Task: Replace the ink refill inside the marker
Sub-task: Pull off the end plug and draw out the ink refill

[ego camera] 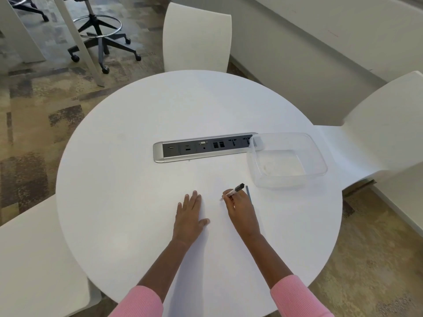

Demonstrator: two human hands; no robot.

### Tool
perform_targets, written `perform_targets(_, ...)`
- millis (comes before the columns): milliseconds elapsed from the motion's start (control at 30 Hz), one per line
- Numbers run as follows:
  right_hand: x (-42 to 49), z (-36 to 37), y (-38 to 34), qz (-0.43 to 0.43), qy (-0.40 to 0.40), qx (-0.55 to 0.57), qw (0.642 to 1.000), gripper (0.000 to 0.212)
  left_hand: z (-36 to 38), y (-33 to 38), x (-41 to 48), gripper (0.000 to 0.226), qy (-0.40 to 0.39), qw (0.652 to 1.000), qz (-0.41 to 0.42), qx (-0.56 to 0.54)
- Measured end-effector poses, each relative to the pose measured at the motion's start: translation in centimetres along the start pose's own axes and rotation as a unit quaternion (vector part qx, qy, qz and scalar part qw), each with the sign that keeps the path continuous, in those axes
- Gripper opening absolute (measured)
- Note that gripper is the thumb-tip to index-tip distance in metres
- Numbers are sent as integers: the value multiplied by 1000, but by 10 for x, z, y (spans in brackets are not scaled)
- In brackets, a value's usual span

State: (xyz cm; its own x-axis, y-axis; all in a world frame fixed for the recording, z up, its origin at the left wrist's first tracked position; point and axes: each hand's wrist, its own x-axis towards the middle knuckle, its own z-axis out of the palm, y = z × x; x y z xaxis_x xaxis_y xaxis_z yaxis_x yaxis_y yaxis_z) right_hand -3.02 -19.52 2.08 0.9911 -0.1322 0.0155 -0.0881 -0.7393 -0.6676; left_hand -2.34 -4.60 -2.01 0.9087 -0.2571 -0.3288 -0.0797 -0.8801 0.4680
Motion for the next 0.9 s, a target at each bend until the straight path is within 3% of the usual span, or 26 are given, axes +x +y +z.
perform_targets(167, 0, -1, 2, 86, -30, 39, 995, 25, -3, -1, 1, 73, -11, 1000, 2, 1)
perform_targets(233, 1, -3, 0, 155, 7, 141, 978, 21, -4, -2, 1, 71, -15, 1000, 7, -11)
perform_targets(300, 1, -7, -4, 229, 38, 316, 920, 19, -5, 0, 2, 62, 3, 996, 5, -84)
perform_targets(367, 1, -12, -7, 290, 39, 477, 829, 23, -9, 7, 2, 50, 39, 969, -33, -241)
perform_targets(500, -6, -20, -10, 347, 14, 656, 670, 23, -24, 23, -2, 33, 27, 816, -128, -563)
perform_targets(567, -8, -22, -12, 363, 6, 692, 624, 19, -28, 26, -2, 40, 10, 775, -135, -617)
perform_targets(633, -8, -22, -14, 372, -2, 706, 603, 16, -28, 26, -3, 45, 15, 783, -125, -609)
perform_targets(700, -8, -21, -13, 370, -8, 703, 607, 16, -26, 23, -3, 39, 54, 836, -105, -536)
perform_targets(733, -8, -21, -12, 363, -10, 686, 631, 17, -24, 19, -2, 38, 74, 877, -88, -467)
perform_targets(767, -7, -20, -12, 349, -9, 650, 675, 17, -21, 14, 0, 38, 85, 920, -66, -376)
perform_targets(833, -6, -19, -10, 307, 2, 514, 801, 15, -15, 3, 3, 46, 76, 983, -27, -166)
perform_targets(900, -6, -19, -9, 248, 28, 336, 908, 12, -7, -8, 6, 52, 70, 997, -16, 15)
